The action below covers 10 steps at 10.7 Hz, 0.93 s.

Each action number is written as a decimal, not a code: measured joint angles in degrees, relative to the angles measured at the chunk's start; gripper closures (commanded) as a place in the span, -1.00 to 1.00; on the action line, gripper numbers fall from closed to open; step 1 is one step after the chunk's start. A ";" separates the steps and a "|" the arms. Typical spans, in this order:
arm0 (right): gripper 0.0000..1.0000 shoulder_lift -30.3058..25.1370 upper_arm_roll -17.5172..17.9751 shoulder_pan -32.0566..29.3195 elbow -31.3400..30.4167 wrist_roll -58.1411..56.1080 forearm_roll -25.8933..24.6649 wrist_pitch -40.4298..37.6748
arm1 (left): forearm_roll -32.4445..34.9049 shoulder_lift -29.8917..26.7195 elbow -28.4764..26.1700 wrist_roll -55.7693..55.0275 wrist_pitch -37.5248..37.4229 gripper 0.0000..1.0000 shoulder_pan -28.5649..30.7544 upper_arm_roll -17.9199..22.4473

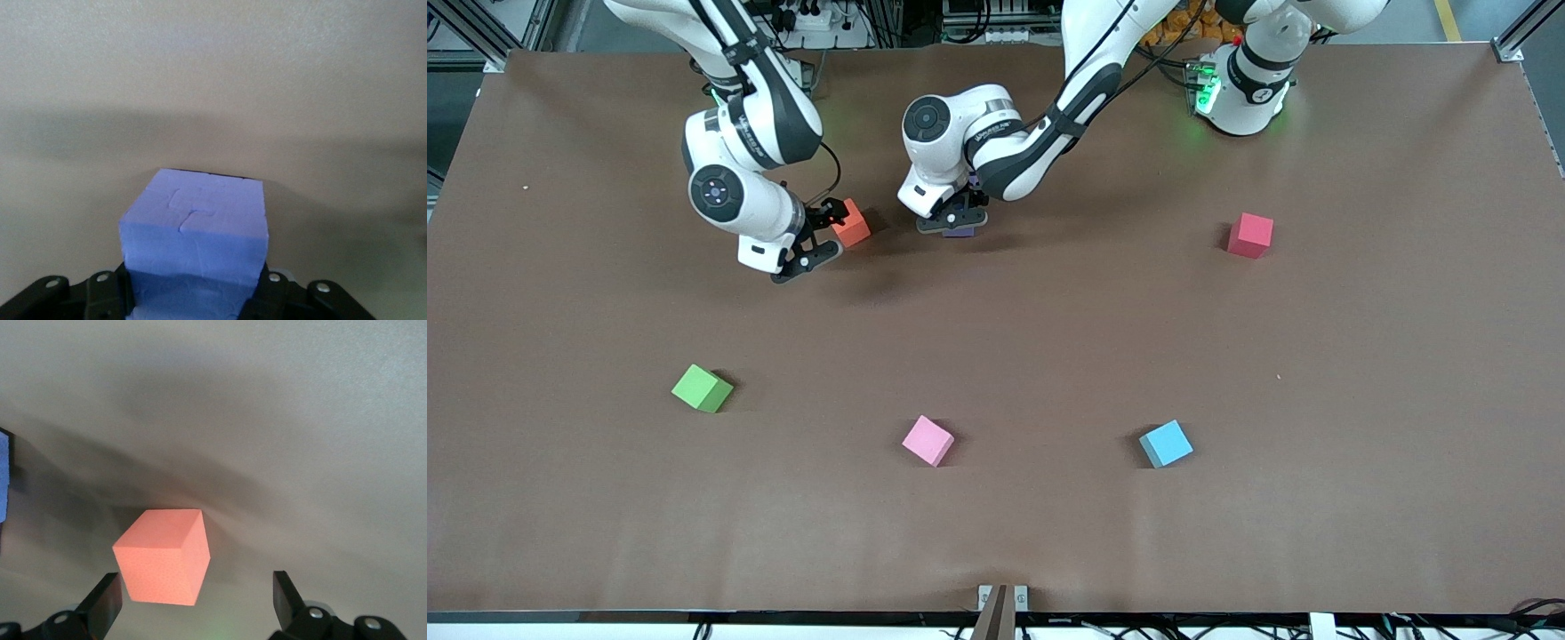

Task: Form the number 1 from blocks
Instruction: 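Place purple below purple with the left gripper while the right gripper grasps orange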

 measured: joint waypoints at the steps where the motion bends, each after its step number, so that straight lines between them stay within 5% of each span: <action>1: -1.00 0.00 -0.14 -1.33 -0.17 -2.05 0.18 0.00 | 0.00 0.25 0.07 0.00 0.00 0.31 -0.16 0.00; 2: -1.00 0.00 -0.31 -1.90 -0.31 -2.99 0.23 0.00 | 0.00 0.26 0.15 0.00 0.00 -0.99 -0.31 0.00; 10: -1.00 1.94 0.07 0.74 -0.91 -3.38 2.57 0.02 | 0.04 -0.44 1.52 -0.65 -1.71 -1.00 -0.60 1.31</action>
